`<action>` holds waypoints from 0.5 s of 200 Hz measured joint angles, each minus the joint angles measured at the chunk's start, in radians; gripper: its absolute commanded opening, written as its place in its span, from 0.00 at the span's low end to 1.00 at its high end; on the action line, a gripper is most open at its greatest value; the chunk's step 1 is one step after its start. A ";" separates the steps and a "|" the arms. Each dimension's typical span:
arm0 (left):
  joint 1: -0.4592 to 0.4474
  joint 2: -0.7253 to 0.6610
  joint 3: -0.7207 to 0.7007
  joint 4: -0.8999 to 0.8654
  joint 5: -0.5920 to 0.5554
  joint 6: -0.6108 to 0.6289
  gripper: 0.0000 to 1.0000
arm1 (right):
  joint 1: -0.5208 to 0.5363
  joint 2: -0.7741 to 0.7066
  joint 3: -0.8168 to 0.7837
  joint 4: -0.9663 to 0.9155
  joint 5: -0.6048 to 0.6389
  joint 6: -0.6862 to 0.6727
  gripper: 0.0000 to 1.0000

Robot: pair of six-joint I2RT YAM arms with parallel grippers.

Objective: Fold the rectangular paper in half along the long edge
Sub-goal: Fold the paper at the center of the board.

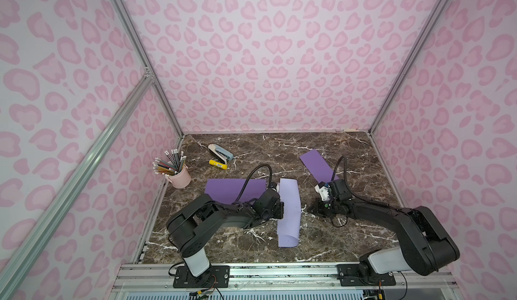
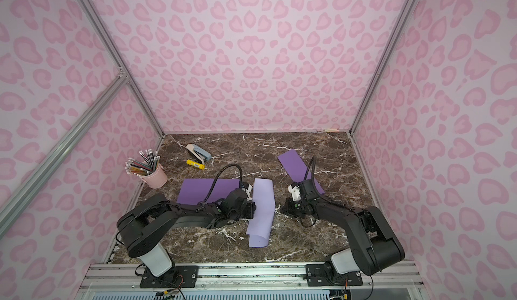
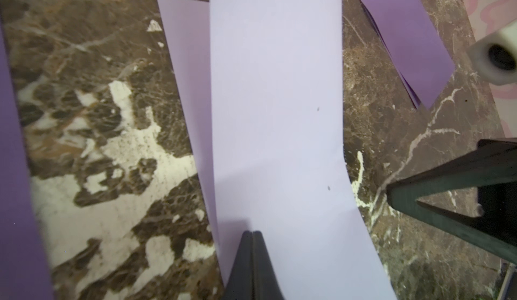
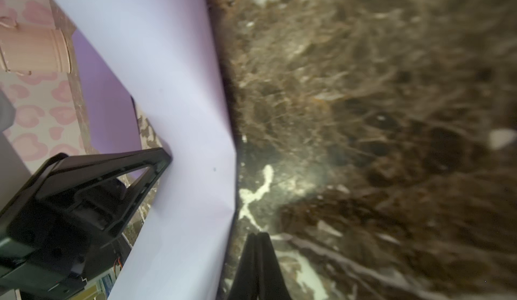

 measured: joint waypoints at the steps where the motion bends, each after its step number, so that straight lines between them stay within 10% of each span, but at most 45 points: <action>1: 0.000 0.000 0.000 0.000 0.000 0.000 0.04 | 0.003 0.000 0.003 -0.001 0.001 0.000 0.00; 100: -0.002 0.002 0.005 -0.008 0.000 0.000 0.04 | 0.146 0.057 -0.038 0.077 0.035 0.079 0.00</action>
